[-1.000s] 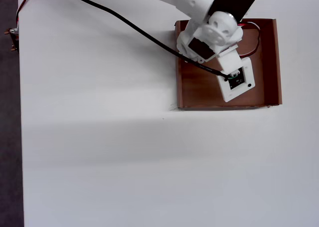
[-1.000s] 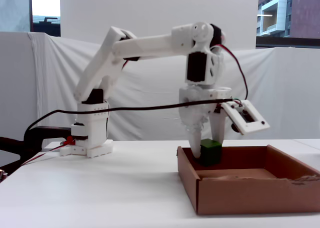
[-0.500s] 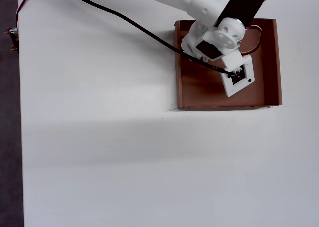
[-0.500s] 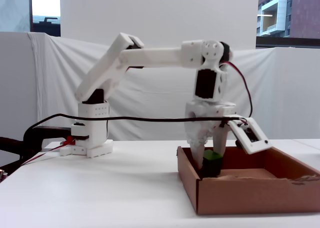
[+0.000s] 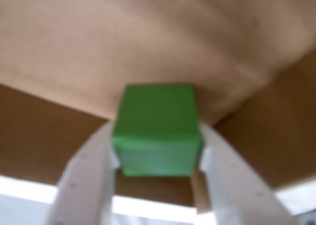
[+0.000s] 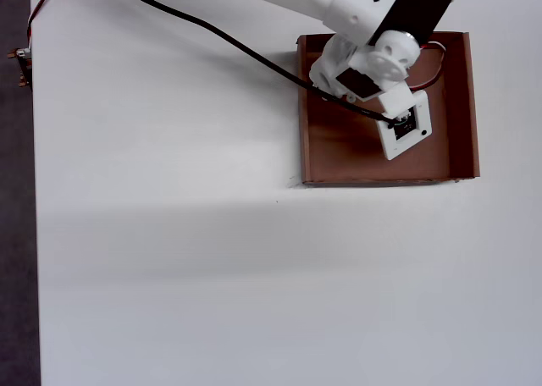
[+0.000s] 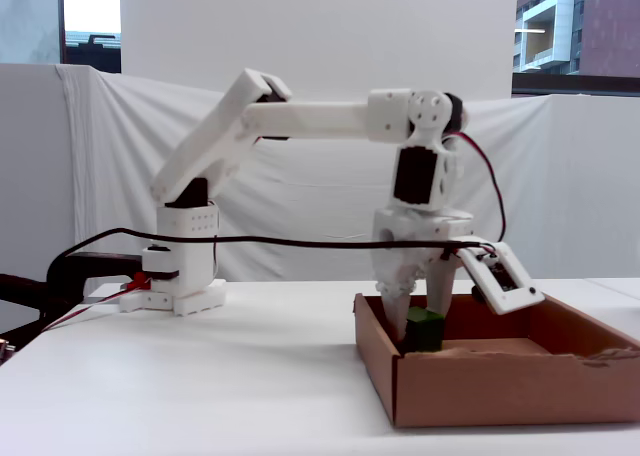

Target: Grasp a green cube and put it in a box.

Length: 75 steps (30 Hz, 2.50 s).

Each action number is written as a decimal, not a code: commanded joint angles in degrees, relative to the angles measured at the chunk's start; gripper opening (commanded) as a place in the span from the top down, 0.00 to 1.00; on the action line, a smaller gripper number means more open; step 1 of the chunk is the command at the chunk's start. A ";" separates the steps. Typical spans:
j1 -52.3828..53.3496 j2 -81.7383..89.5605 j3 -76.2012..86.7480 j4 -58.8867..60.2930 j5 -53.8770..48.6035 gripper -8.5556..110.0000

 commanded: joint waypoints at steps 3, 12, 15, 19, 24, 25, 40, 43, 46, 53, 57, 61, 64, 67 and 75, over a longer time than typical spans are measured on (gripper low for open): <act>-0.26 1.14 -2.99 0.53 0.26 0.74; 0.53 6.50 -1.23 3.08 0.44 0.74; 0.88 9.32 0.26 3.34 0.44 0.74; 1.67 13.45 3.43 3.52 0.44 0.74; 4.04 21.27 10.37 3.16 0.44 0.74; 4.66 22.94 11.87 3.16 0.44 0.74; 25.31 56.51 46.76 0.88 0.18 0.74; 30.94 63.11 53.44 0.35 0.18 0.74; 36.39 69.26 60.29 -2.72 0.53 0.74; 47.81 81.47 76.82 -6.33 0.62 0.74; 53.96 86.75 84.46 -7.82 0.62 0.74; 61.61 92.81 93.08 -13.89 0.62 0.74; 65.04 96.42 99.49 -18.72 0.62 0.74; 68.91 98.61 103.62 -21.27 0.62 0.74; 76.73 119.53 118.92 -23.73 0.70 0.74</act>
